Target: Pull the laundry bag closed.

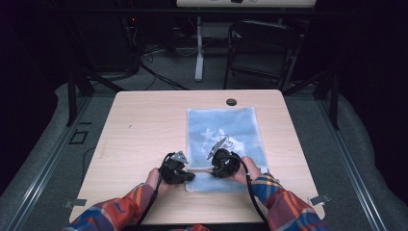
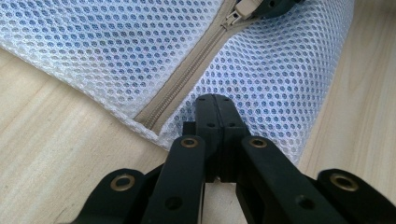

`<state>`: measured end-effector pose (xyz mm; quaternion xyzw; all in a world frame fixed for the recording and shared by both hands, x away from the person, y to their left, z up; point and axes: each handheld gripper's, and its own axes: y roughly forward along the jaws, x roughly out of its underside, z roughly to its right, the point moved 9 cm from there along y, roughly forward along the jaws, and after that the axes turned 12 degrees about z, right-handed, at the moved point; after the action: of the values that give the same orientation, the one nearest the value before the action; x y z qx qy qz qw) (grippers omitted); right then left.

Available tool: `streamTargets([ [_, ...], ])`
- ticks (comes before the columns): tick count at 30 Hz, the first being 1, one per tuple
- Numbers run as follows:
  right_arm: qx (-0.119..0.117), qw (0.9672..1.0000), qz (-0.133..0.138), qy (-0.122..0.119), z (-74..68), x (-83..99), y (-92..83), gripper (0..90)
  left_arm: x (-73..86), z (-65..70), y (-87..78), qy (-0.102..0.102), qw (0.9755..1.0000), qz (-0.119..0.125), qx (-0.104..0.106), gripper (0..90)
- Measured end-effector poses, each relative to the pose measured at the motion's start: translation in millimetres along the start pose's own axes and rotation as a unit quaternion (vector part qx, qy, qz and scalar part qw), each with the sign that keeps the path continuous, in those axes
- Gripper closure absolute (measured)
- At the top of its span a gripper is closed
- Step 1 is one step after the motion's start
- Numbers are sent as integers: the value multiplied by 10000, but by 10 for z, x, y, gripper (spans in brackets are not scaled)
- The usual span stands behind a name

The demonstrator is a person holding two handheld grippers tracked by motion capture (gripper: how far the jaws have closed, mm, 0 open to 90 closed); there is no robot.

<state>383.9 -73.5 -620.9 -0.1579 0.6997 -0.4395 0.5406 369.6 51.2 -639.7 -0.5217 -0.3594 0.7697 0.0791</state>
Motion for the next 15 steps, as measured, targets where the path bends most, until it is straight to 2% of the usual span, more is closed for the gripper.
streamTargets([
  [10,28,10000,-26,-10,0,24,-18,819,0,0,0,1,10000,-5,4,900],
  [11,99,9999,-98,-22,18,46,-28,879,1,-2,-3,-3,10000,-12,-7,900],
  [15,100,9999,-20,121,73,92,-85,894,2,-6,-3,-7,10000,-11,-1,900],
])
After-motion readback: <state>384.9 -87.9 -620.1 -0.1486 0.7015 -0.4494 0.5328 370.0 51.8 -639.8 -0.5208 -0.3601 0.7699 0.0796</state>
